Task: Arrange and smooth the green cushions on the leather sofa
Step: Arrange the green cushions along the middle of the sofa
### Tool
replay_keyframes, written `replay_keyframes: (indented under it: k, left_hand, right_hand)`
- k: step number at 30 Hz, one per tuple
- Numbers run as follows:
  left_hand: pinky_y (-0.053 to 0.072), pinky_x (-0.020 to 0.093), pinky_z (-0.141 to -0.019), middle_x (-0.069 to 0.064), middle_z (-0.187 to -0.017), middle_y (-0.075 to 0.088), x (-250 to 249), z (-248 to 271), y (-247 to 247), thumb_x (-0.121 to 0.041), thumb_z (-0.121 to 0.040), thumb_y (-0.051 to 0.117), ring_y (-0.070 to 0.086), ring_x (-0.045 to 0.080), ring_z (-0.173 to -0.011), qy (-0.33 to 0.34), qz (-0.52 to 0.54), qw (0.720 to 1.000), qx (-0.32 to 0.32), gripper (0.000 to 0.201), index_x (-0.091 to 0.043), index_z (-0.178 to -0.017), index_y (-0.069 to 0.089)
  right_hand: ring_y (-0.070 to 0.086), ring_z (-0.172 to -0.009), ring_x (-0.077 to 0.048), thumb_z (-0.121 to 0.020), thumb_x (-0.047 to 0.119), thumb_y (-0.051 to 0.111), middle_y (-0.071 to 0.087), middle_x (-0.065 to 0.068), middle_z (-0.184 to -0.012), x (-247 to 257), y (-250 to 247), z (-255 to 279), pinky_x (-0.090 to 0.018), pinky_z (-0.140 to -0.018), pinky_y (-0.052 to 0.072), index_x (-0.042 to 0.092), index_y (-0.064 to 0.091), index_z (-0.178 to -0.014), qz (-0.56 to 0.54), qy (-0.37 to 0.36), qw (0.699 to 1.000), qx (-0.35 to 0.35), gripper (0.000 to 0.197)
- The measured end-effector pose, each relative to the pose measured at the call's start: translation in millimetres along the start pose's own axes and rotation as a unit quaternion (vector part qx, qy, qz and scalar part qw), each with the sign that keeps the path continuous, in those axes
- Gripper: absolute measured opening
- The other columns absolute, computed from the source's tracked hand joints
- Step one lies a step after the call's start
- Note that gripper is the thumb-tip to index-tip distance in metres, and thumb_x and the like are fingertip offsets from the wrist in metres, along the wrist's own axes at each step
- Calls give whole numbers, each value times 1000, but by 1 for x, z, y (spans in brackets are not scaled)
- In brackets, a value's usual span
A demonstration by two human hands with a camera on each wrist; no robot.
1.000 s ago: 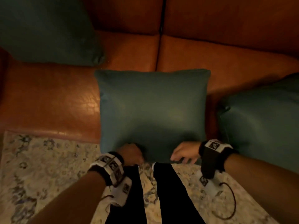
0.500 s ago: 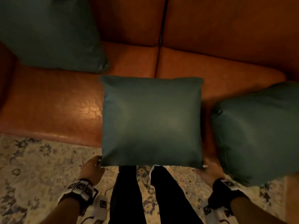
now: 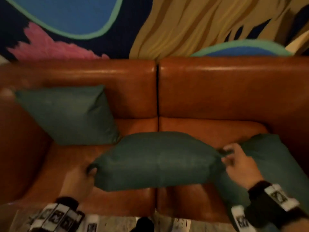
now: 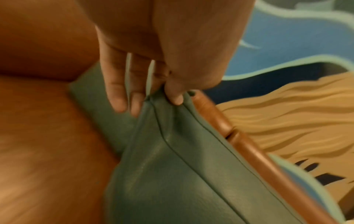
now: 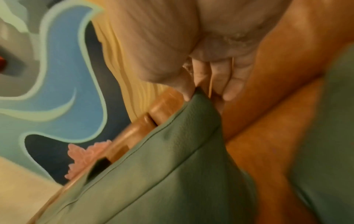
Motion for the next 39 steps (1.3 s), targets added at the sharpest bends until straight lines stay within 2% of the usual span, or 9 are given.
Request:
replay_keyframes:
  k: [3, 7, 10, 13, 17, 19, 31, 36, 39]
  left_hand:
    - [47, 45, -83, 27, -101, 68, -55, -76, -59, -13, -87, 63, 63, 44, -98, 56, -24, 995, -73, 14, -3, -94, 68]
    - [43, 45, -94, 25, -112, 66, -98, -164, -93, -27, -90, 61, 59, 44, -108, 33, 17, 992, -122, 29, -4, -108, 67]
    - [41, 43, -99, 22, -120, 63, -106, -208, -62, -31, -92, 58, 56, 40, -115, 12, 53, 997, -57, 38, -6, -121, 60]
    - [42, 44, -97, 22, -121, 62, -103, -235, -40, -34, -92, 57, 54, 41, -115, -15, 96, 994, -42, 40, -9, -123, 56]
    - [45, 43, -87, 22, -106, 67, -106, -258, -57, -37, -95, 51, 58, 42, -106, 1, 67, 995, -73, 35, -8, -110, 62]
    - [46, 43, -83, 20, -102, 67, -108, -265, -62, -43, -95, 47, 59, 42, -101, 2, 41, 996, -81, 37, -12, -110, 61]
    - [43, 39, -70, 12, -87, 57, -138, -271, -56, -47, -97, 35, 53, 32, -78, -29, -44, 995, -90, 34, -17, -93, 51]
    - [49, 41, -73, 13, -91, 60, -142, -287, -47, -44, -96, 39, 58, 35, -83, -35, -80, 994, -68, 32, -15, -90, 52]
    - [50, 42, -71, 16, -91, 61, -152, -294, -51, -42, -95, 43, 59, 38, -84, -16, -76, 993, -89, 30, -14, -89, 53]
  right_hand:
    - [62, -88, -26, -82, -1, 57, 65, -1, -83, 50, -44, -73, -26, -75, 38, 23, 48, -104, 1, -21, 1000, -20, 33]
    - [54, -89, -23, -91, 9, 53, 62, -3, -93, 81, -60, -144, -28, -78, 38, 21, 55, -105, -95, 21, 993, -62, 19]
    - [61, -97, -29, -86, 37, 65, 66, -7, -103, 59, -19, -176, -41, -87, 49, 39, 56, -94, -131, 69, 988, -40, 11]
    - [65, -100, -31, -64, 74, 68, 71, -2, -102, 19, 19, -211, -52, -91, 51, 44, 60, -89, -150, 73, 985, -42, 40]
    - [62, -106, -31, -86, 32, 69, 71, -11, -104, 77, -23, -192, -37, -93, 46, 16, 69, -97, -93, 121, 977, -148, 20]
    - [63, -103, -30, -87, 25, 69, 71, -11, -96, 88, -38, -201, -32, -87, 44, 12, 68, -98, -80, 96, 977, -170, 16]
    - [57, -84, -27, -92, 25, 59, 62, -7, -91, 88, -42, -252, -34, -76, 48, 24, 56, -99, -42, 61, 989, -125, 8]
    - [57, -93, -31, -94, 26, 56, 60, -13, -108, 88, -30, -259, -35, -81, 47, 25, 50, -119, -48, 81, 993, -74, 26]
    - [59, -91, -32, -94, 29, 52, 58, -7, -102, 98, -32, -263, -39, -79, 50, 30, 42, -124, -8, 62, 994, -87, 31]
Point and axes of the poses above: each hand's wrist, its own z-axis away from the middle knuckle, its own y-axis out of the palm, x = y × z, the point moved 8 cm from there along -z, towards the middle knuckle
